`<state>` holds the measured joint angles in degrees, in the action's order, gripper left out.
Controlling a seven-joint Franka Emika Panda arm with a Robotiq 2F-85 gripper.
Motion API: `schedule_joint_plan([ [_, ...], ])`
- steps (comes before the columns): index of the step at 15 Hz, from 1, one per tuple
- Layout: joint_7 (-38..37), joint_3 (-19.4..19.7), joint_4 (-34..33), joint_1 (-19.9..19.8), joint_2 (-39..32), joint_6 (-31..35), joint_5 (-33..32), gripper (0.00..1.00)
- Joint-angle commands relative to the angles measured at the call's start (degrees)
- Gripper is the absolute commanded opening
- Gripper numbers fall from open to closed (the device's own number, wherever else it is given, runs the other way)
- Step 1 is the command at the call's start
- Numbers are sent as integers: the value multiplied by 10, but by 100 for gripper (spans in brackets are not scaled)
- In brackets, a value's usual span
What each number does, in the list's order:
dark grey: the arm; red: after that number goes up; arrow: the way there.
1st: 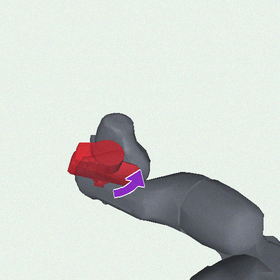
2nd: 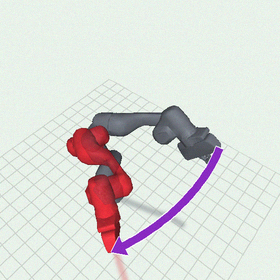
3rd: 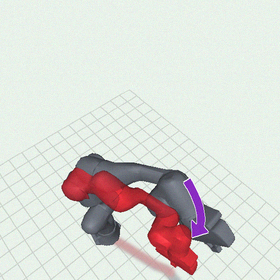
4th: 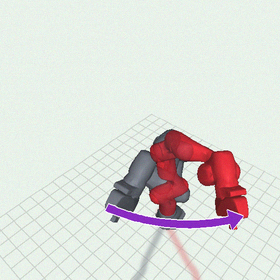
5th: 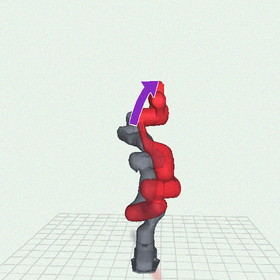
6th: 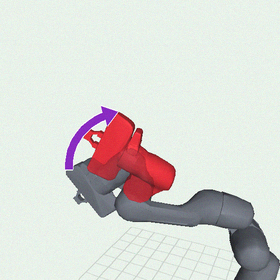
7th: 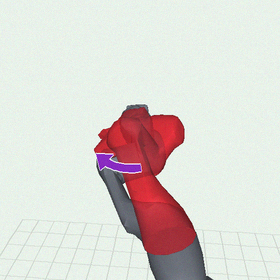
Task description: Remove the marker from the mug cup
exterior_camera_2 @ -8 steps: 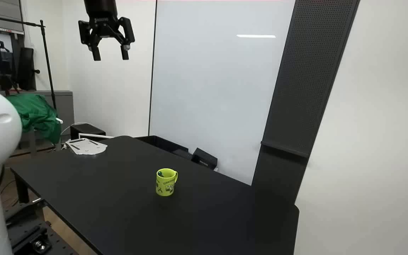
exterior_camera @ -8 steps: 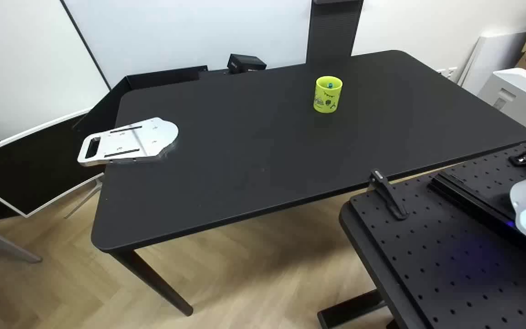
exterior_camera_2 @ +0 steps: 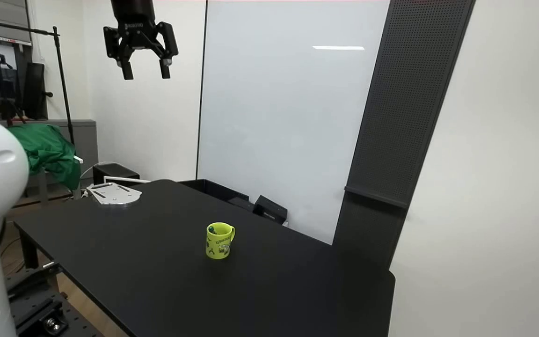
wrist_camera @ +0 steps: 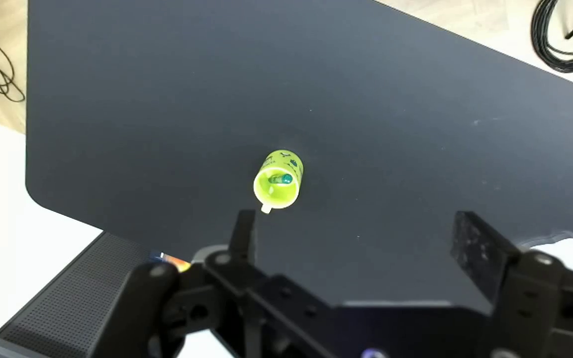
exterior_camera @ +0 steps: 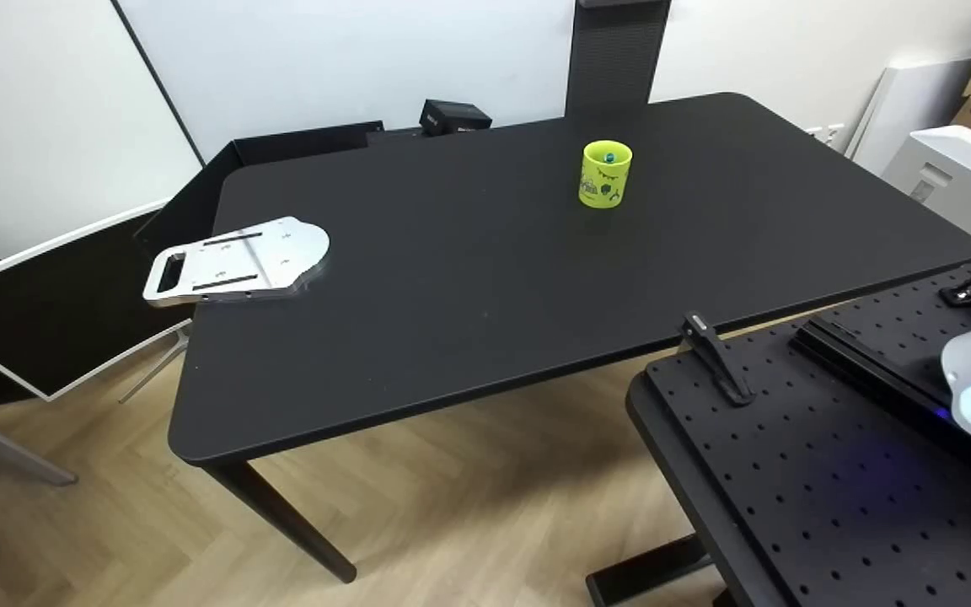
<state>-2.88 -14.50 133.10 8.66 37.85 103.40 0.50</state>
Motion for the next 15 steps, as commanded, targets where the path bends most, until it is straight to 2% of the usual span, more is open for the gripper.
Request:
schedule_joint_plan([
  [1,-5,7,-1,9,-2,-1,-5,100],
  [15,-6,6,1,8,-15,19,-16,100],
])
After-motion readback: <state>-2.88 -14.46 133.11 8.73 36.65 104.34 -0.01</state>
